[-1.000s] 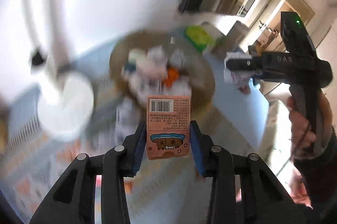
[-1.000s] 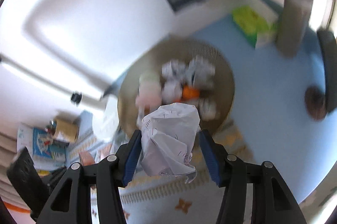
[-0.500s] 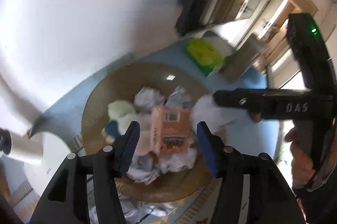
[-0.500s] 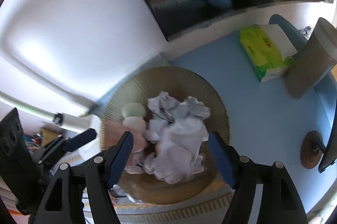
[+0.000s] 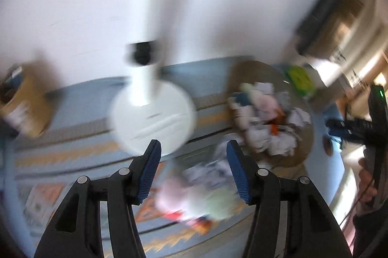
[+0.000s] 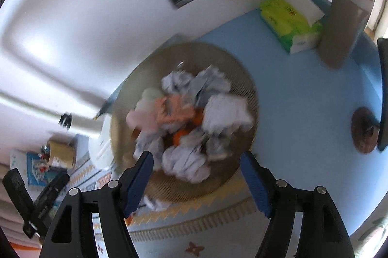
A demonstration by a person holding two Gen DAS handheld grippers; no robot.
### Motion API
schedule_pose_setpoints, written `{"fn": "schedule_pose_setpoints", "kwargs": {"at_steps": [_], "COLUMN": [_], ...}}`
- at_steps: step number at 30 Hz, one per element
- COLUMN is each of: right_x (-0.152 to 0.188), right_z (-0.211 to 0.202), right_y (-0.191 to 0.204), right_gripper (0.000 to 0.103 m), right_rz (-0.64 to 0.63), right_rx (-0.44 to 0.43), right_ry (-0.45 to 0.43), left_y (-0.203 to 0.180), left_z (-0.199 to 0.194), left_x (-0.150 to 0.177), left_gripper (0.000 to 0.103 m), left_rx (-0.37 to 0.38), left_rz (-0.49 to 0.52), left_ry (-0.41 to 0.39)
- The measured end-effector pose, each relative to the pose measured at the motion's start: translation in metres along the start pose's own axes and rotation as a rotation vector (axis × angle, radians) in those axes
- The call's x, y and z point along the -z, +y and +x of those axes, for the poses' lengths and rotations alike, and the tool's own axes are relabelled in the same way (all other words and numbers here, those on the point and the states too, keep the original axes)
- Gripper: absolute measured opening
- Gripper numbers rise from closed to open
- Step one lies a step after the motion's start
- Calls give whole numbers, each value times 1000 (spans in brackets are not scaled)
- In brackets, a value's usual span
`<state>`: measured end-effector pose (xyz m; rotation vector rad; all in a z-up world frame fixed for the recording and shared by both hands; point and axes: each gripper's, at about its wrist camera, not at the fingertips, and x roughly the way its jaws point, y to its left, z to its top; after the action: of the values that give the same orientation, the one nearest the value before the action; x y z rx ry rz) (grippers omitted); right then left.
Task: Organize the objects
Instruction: 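Move both open tools back to the remaining pile, then grasp the pastel plush chain with the right tool while the left tool grasps the red snack bag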
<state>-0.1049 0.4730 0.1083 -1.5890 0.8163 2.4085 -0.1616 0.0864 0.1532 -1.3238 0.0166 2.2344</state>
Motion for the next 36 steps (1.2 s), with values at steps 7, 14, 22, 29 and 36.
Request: {"fn": "schedule_pose_setpoints", "kwargs": {"at_steps": [7, 14, 22, 29, 36], "right_x": [54, 130, 171, 162, 138], "right_z": [12, 68, 75, 89, 130], "right_y": [57, 87, 137, 204, 230], "right_gripper": [73, 73, 73, 73, 73], "right_rz": [-118, -126, -308, -645, -756], "right_rx": [-44, -28, 71, 168, 160], "right_ry": [45, 212, 137, 72, 162], "left_y": [66, 96, 104, 95, 109], "left_z": [-11, 28, 33, 33, 26], "left_x": [58, 127, 147, 153, 154], "left_gripper": [54, 54, 59, 80, 84], "left_rx": [-70, -128, -69, -50, 23], "left_rz": [-106, -158, -178, -114, -198], "left_ry": [74, 274, 267, 259, 294]}}
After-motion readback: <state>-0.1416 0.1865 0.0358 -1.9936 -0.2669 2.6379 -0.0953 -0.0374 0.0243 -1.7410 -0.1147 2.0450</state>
